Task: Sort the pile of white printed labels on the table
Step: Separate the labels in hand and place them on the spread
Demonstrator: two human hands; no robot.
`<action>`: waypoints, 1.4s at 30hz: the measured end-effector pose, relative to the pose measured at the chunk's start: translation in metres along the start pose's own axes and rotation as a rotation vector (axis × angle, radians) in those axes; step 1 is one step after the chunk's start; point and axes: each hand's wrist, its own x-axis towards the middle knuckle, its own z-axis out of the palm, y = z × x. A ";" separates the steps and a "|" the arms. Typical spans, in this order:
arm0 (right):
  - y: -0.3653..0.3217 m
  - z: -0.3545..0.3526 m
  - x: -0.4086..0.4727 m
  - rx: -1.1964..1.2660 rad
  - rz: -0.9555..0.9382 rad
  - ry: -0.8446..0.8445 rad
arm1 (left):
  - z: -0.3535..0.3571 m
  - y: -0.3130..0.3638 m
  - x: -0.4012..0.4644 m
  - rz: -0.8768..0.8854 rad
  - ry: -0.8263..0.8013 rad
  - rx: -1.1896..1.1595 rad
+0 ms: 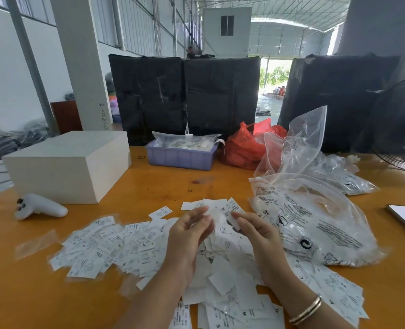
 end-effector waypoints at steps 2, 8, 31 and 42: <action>0.000 0.000 0.001 0.031 0.019 0.052 | 0.000 0.000 -0.001 0.007 0.012 0.008; 0.000 0.000 0.005 0.154 0.076 0.084 | 0.001 0.000 -0.002 0.020 0.031 0.050; 0.001 0.005 0.001 0.024 0.091 0.010 | 0.001 0.000 -0.001 0.051 -0.007 0.106; 0.002 0.005 0.000 0.005 0.089 0.004 | -0.002 -0.004 0.002 0.030 -0.032 0.276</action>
